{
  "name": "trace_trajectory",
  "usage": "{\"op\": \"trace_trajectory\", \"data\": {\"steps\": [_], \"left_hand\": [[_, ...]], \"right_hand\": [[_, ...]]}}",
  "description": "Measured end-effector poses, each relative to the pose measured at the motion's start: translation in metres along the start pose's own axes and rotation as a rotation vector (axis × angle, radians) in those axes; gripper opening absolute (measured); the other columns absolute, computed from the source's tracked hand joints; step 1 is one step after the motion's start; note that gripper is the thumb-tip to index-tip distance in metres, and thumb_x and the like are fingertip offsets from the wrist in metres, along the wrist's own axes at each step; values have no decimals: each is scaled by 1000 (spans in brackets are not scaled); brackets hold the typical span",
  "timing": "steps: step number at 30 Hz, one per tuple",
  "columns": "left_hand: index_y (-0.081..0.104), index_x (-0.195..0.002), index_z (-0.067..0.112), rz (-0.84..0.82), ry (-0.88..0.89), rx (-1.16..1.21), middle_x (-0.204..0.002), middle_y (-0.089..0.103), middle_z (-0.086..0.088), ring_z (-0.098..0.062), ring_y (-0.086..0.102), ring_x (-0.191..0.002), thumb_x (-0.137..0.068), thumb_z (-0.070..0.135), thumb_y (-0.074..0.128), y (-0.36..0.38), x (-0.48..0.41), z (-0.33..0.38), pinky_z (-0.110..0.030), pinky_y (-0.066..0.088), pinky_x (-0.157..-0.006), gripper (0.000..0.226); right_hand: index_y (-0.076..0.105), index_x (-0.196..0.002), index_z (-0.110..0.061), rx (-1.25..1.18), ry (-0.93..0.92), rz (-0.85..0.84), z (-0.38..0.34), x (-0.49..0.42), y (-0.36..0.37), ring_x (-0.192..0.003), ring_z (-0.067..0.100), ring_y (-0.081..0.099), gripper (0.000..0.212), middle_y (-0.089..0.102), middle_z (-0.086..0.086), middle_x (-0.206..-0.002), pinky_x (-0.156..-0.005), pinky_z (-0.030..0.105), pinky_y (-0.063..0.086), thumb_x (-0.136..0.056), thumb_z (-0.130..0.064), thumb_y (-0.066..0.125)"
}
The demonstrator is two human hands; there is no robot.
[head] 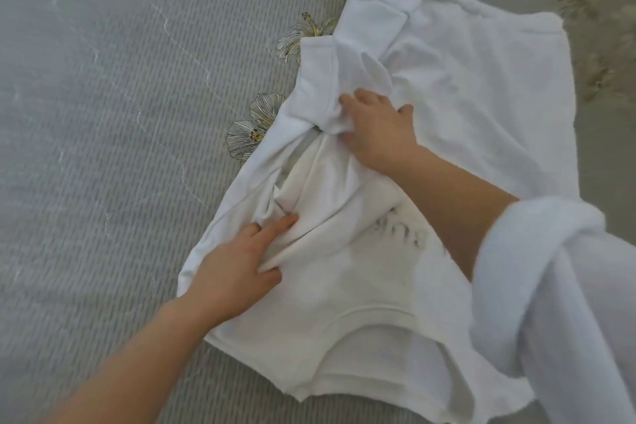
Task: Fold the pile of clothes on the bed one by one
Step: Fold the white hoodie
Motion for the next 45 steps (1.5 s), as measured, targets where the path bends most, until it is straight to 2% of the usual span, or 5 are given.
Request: {"op": "trace_trajectory", "data": {"steps": [7,15,22,39,45], "left_hand": [[37,-140,46,154,11,-21,-86,46,16,-4,49,-62,-87,21,58,-5,12,8,-20,41,-49,62],[73,-102,20,184,317,-179,-80,51,6,-9,50,-61,-82,45,51,-15,17,62,-25,45,-45,39],[39,-142,34,296,163,-378,-149,37,13,-21,13,-144,-96,44,23,-39,-60,82,-46,12,-111,49],[8,-153,22,342,-400,-125,-160,-3,-8,-28,-5,-146,-99,42,33,-107,-139,-31,-46,0,-117,62],[14,-152,20,434,-164,-170,-160,9,-8,-25,2,-147,-97,45,20,-93,-119,-23,-45,2,-117,61]], "right_hand": [[47,-64,-19,-1099,607,765,133,16,-109,-69,12,45,31,50,-5,-69,-60,21,36,-95,-17,45],[51,-117,-6,-1507,993,185,194,88,11,-81,20,67,39,65,9,-91,-71,33,57,-89,-30,64],[58,-76,-14,-1359,834,626,205,66,-34,-73,20,52,13,58,3,-78,-64,30,45,-71,-5,65],[67,-103,-14,-803,600,514,186,14,-58,-78,8,55,20,58,-13,-78,-60,10,39,-85,-17,61],[63,-121,-20,-562,488,158,153,-15,-38,-129,23,42,37,48,5,-137,-109,38,34,-88,-12,49]]}}
Point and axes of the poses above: each hand's wrist, its own x-axis away from the middle knuckle, its own y-axis out of the palm, z = x × y, the point moved 8 cm from there along -x, towards the middle knuckle
